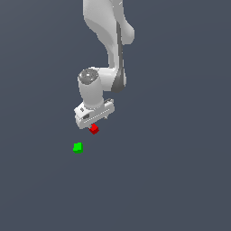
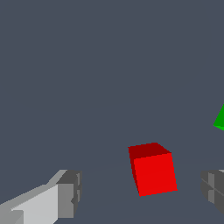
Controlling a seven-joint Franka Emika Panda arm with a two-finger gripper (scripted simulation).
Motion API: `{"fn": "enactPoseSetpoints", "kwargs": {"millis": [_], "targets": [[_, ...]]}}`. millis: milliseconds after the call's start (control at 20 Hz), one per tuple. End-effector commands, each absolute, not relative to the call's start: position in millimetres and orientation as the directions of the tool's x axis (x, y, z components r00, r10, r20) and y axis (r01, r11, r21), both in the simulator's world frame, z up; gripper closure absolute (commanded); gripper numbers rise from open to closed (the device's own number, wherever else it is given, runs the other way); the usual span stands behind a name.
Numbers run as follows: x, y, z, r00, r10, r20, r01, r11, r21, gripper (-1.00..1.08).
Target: Stack the red cube on top of the green cube.
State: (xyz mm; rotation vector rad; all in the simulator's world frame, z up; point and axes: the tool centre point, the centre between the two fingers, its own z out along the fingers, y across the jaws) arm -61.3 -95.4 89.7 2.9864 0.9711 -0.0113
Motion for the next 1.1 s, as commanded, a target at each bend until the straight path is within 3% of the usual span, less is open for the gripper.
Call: {"fn": "enactPoseSetpoints", "kwargs": {"millis": [0, 1050], "targets": [[-63, -104, 84, 0.781, 0.624, -0.005, 0.624, -0.781, -0.001, -0.92], [-62, -127, 70, 0.701, 0.713, 0.000, 0.713, -0.701, 0.000, -0.92]]}}
